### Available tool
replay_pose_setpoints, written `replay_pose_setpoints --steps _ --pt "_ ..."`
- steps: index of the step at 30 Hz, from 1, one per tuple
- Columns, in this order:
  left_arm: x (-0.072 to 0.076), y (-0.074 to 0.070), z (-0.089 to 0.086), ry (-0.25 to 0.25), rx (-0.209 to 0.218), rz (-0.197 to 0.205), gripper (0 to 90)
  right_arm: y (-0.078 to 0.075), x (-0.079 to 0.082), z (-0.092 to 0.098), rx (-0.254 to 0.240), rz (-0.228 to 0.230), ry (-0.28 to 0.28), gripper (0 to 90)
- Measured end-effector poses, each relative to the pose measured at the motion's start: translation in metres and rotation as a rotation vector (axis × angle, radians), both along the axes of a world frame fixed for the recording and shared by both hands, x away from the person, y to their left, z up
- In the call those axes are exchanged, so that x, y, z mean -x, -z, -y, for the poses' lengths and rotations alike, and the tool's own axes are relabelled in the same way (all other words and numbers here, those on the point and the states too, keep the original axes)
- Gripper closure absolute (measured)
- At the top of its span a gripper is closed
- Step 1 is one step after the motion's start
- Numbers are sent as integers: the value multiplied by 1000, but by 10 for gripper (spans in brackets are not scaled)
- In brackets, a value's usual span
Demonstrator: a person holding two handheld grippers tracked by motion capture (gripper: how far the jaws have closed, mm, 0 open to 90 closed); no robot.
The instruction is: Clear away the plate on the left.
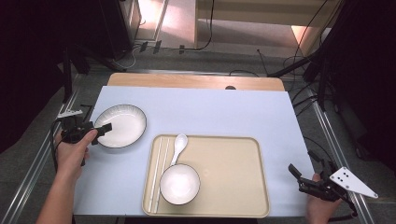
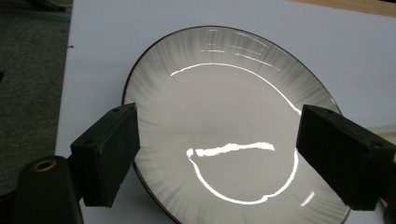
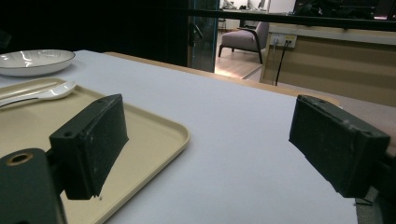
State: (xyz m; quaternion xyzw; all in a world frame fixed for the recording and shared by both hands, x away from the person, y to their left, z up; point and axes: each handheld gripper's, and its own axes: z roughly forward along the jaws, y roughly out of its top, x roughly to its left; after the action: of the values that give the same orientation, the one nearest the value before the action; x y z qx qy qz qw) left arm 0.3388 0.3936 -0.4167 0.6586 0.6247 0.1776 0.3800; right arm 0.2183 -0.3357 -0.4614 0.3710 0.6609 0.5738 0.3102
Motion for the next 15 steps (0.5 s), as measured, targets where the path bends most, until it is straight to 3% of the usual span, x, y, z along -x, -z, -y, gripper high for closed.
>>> replay_pose_setpoints --steps 6,9,15 --pt "-7 5 -6 -83 -10 -37 226 0 0 0 1 4 1 119" --pt "-10 8 -9 -138 -2 -79 338 0 0 0 0 1 -2 119" --pt "-12 11 -18 -180 60 -108 486 0 0 1 1 4 0 119"
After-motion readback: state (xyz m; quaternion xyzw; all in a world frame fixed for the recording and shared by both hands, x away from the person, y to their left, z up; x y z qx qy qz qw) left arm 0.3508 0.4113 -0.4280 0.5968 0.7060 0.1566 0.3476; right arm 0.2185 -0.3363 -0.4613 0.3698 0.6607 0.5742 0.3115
